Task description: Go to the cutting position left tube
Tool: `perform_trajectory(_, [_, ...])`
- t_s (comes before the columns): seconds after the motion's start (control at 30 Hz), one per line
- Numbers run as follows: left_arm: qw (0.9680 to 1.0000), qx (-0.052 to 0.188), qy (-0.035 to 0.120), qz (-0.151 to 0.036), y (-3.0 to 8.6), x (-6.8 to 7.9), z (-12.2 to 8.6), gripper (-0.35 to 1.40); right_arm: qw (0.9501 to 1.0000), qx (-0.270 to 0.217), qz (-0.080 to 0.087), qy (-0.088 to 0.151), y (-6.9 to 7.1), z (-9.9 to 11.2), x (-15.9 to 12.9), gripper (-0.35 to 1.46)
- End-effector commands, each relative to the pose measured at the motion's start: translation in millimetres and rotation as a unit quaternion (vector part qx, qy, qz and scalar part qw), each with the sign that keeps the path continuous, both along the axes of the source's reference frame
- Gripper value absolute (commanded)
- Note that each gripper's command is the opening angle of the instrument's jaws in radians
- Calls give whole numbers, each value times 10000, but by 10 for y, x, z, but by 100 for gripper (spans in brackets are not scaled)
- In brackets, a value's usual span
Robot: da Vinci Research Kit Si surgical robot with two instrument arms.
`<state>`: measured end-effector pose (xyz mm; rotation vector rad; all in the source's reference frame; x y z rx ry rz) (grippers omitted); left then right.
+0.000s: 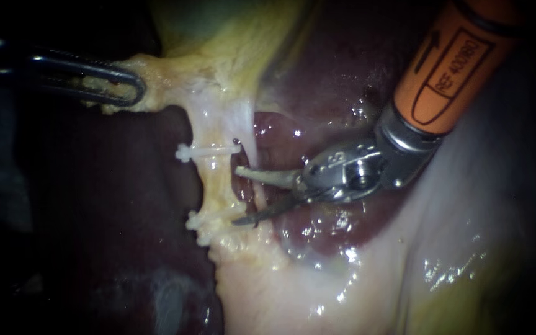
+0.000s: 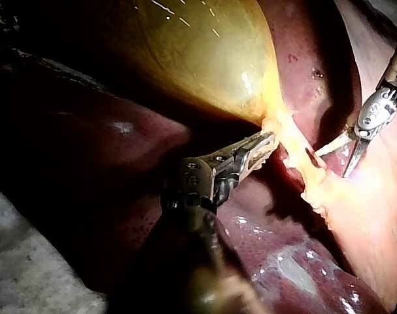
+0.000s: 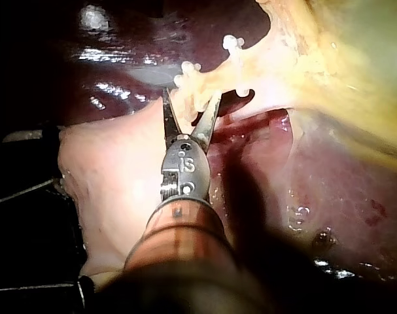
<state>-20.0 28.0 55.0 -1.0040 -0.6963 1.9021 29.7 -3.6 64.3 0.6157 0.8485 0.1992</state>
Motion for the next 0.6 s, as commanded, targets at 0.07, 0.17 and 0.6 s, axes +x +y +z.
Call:
perform_trajectory(0.07, [10000, 0, 0, -1, 0, 0, 0, -35, 10000, 40, -16, -38, 0, 7, -1, 143])
perform_trajectory(0.17, [10000, -1, 1, -2, 0, 0, 0, -35, 9999, 120, -25, -90, 2, 21, -2, 143])
perform_trajectory(0.6, [10000, -7, 6, -7, -2, -1, 1, -35, 9994, 289, -12, -207, 18, 66, -3, 143])
